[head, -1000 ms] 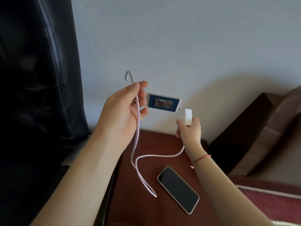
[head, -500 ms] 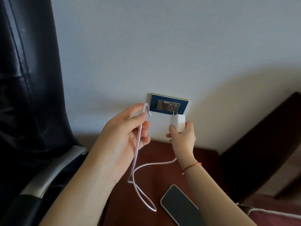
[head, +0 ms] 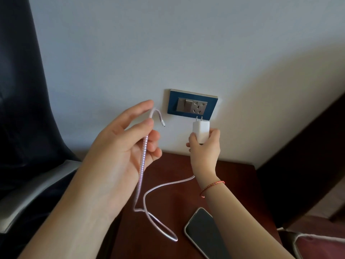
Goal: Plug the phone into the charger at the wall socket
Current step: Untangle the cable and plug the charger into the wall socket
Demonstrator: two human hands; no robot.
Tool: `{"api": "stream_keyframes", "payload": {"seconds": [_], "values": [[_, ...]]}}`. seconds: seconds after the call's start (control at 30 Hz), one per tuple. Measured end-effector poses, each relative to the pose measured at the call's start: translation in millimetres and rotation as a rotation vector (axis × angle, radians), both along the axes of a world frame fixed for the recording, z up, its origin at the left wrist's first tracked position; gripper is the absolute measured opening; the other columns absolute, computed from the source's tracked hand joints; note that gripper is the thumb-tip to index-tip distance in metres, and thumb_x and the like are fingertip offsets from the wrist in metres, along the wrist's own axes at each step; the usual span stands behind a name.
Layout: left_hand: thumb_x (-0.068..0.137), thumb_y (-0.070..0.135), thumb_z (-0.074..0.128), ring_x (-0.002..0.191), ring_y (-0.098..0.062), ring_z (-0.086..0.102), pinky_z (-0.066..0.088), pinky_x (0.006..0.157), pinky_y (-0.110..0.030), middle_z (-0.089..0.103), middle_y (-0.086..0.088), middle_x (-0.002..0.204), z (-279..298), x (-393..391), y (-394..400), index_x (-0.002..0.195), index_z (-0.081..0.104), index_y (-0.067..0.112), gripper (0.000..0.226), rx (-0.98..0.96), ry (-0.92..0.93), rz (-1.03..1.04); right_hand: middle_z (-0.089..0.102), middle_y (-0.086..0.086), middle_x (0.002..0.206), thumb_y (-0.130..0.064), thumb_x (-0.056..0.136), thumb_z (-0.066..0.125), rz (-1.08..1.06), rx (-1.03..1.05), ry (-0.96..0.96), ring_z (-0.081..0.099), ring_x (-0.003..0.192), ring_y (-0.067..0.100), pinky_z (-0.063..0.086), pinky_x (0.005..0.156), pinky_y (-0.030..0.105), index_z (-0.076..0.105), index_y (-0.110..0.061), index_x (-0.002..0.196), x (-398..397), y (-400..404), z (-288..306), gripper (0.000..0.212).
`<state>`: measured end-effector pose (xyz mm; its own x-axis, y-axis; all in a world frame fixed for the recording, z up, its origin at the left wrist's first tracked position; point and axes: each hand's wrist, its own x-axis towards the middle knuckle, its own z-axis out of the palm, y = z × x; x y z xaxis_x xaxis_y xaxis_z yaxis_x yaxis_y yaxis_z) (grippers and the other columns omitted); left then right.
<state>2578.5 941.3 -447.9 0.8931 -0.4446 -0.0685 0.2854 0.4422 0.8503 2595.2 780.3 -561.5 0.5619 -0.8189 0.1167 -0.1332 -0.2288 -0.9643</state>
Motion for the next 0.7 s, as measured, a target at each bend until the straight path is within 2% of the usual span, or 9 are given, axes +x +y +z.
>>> {"api": "stream_keyframes", "payload": {"seconds": [0.33,0.7], "values": [[0.062,0.012,0.056,0.04,-0.007,0.042,0.043,0.043,-0.019,0.044,0.002,0.044,-6,7,-4,0.098,0.068,0.014,0.038,-0.044,0.026,-0.005,0.057,0.015,0.096,-0.014,0.083,0.057,-0.031,-0.045,-0.036,0.061,0.084,0.036,0.052,0.076,0.047,0.039,-0.017,0.09,23,-1,13,0.019],[0.061,0.013,0.056,0.04,-0.008,0.04,0.043,0.044,-0.02,0.043,0.002,0.043,7,13,-11,0.1,0.066,0.013,0.04,-0.035,0.033,0.007,0.053,0.015,0.099,-0.013,0.084,0.056,-0.074,-0.05,0.023,0.06,0.082,0.04,0.051,0.074,0.051,0.04,-0.013,0.091,26,5,28,0.018]]}}
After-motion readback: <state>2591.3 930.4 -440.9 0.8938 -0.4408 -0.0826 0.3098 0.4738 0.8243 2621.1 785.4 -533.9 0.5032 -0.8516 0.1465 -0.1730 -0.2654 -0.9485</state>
